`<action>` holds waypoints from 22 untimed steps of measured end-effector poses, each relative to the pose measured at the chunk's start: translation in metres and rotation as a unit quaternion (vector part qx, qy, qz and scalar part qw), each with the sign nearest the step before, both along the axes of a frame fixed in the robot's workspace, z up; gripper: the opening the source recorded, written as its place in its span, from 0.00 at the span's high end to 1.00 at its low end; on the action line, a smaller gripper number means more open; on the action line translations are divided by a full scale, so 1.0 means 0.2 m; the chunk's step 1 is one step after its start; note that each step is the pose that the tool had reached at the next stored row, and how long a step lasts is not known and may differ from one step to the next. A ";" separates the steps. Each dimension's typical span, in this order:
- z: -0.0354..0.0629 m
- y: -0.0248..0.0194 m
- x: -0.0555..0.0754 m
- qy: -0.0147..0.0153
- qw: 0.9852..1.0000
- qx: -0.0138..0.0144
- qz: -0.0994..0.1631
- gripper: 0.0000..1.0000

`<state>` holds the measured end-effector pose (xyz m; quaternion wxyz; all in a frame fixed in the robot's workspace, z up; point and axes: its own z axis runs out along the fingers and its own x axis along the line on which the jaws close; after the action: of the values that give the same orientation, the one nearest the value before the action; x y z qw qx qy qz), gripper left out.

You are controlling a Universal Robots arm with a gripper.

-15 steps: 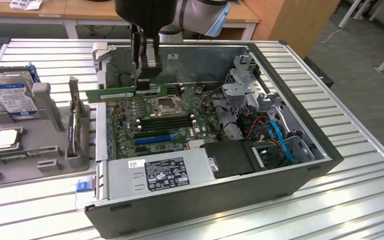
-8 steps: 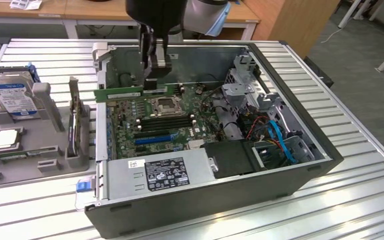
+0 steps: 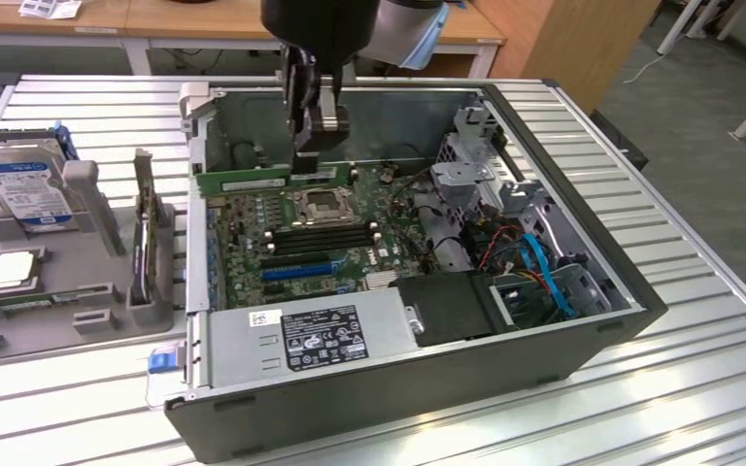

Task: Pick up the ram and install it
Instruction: 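Pick up the ram and move it above insertion slot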

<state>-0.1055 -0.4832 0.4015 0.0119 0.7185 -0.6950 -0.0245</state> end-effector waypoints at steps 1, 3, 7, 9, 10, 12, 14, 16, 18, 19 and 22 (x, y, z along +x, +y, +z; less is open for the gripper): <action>0.000 0.000 0.01 0.000 1.000 0.000 0.000 0.89; 0.000 0.000 0.02 0.000 1.000 0.000 0.000 0.89; 0.000 0.000 0.05 0.000 1.000 0.000 0.000 0.89; 0.000 0.000 0.06 0.000 1.000 0.000 0.000 0.89; 0.000 0.000 0.07 0.000 1.000 0.000 0.000 0.89; 0.000 0.000 0.09 0.000 1.000 0.000 0.000 0.89; 0.000 0.000 0.10 0.000 1.000 0.000 0.000 0.89; 0.000 0.000 0.11 0.000 1.000 0.000 0.000 0.89; 0.000 0.000 0.13 0.000 1.000 0.000 0.000 0.89; 0.000 0.000 0.13 0.000 1.000 0.000 0.000 0.89; 0.000 0.000 0.14 0.000 1.000 0.000 0.000 0.89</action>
<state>-0.0783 -0.4832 0.4015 0.0119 0.7185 -0.6949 -0.0245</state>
